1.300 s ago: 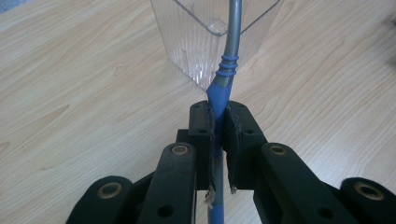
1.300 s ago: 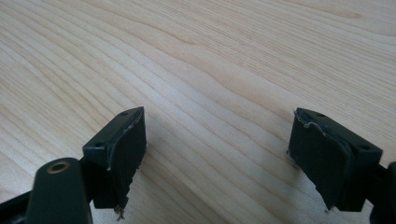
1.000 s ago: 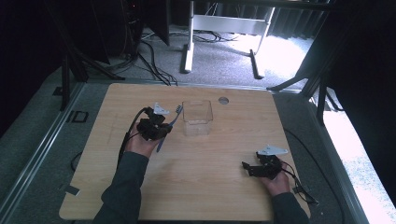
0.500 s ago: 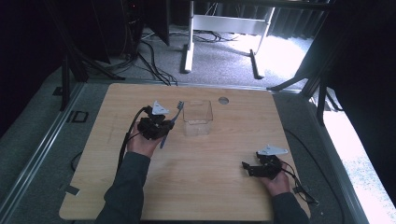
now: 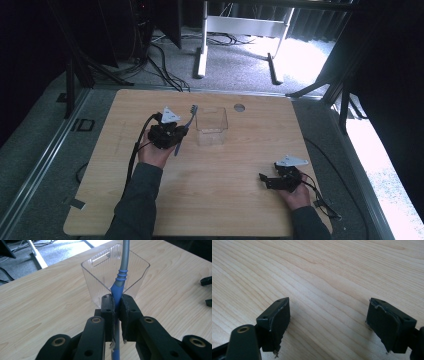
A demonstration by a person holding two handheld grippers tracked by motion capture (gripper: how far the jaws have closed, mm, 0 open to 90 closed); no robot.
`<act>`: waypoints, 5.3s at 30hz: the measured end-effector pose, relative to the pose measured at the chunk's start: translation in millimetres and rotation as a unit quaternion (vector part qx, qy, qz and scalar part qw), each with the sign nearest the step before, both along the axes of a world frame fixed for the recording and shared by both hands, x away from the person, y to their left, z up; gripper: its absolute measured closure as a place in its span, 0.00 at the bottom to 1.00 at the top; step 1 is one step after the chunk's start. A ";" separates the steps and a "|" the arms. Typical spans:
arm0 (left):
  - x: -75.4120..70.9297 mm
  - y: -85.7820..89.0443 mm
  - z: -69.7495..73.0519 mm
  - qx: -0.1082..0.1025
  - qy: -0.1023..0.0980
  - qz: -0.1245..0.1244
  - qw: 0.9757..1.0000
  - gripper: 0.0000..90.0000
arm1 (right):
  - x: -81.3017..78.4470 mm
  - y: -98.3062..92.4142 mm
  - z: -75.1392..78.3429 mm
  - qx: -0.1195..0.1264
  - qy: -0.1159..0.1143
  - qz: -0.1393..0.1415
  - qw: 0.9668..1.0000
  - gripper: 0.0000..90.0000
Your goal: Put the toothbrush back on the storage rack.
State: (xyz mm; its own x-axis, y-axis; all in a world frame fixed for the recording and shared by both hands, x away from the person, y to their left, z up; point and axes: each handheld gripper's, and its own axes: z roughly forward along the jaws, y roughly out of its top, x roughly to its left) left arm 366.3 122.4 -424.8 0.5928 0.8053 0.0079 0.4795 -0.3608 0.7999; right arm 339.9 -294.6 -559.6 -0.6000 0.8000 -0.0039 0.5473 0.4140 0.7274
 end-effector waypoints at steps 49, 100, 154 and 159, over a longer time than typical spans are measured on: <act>11.1 -12.9 9.1 -0.044 -0.051 0.003 0.998 0.91 | 0.1 0.1 0.0 0.000 0.000 0.001 1.000 0.21; 35.2 -31.0 19.3 -0.069 -0.090 -0.008 0.994 0.91 | 0.4 0.1 0.0 -0.001 0.000 0.003 1.000 0.21; 52.0 -48.0 6.6 -0.094 -0.162 0.027 0.982 0.91 | 0.2 0.2 0.1 0.000 0.000 0.002 1.000 0.21; 55.1 -49.7 1.9 -0.094 -0.161 0.027 0.982 0.91 | 0.3 0.2 0.1 -0.001 0.000 0.002 1.000 0.21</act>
State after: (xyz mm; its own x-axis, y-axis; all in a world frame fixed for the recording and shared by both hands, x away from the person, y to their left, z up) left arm 421.4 72.7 -422.9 0.5411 0.8402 0.0364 0.2049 -0.1736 0.9633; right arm 340.1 -294.4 -559.6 -0.6037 0.7972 -0.0054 0.5452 0.4177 0.7268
